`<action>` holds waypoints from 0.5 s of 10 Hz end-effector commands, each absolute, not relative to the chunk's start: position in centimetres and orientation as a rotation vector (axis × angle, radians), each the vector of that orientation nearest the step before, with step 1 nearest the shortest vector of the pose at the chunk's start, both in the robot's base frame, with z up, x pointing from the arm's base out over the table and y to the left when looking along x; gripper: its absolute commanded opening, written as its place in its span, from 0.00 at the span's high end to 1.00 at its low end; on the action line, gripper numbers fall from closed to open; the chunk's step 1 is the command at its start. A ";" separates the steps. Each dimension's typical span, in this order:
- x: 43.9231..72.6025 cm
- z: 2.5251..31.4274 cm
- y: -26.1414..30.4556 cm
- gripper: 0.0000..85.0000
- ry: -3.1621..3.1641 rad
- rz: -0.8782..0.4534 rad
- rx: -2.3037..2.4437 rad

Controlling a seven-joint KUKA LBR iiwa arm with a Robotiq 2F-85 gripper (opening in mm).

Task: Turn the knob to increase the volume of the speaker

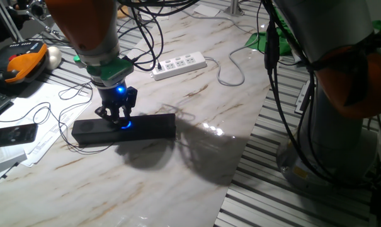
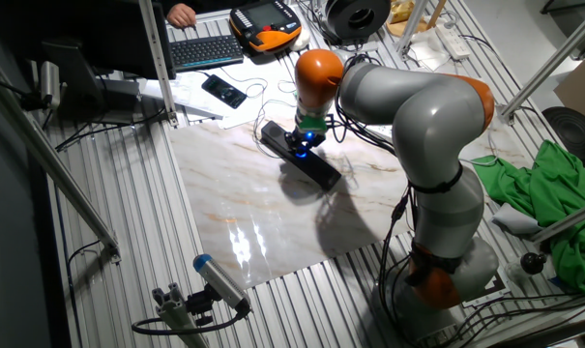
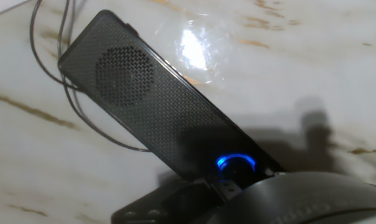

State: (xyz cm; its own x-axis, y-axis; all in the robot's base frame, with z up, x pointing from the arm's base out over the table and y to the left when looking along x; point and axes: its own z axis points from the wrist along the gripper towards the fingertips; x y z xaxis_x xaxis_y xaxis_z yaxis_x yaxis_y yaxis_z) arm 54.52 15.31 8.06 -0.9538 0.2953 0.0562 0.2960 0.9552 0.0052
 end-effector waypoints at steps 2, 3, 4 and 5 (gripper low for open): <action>54.5 8.0 15.3 0.80 -3.040 -0.013 -0.521; 54.5 8.1 15.3 0.80 -3.031 -0.016 -0.553; 54.5 8.1 15.3 0.80 -3.024 -0.018 -0.585; 54.5 8.1 15.3 0.80 -3.022 -0.018 -0.609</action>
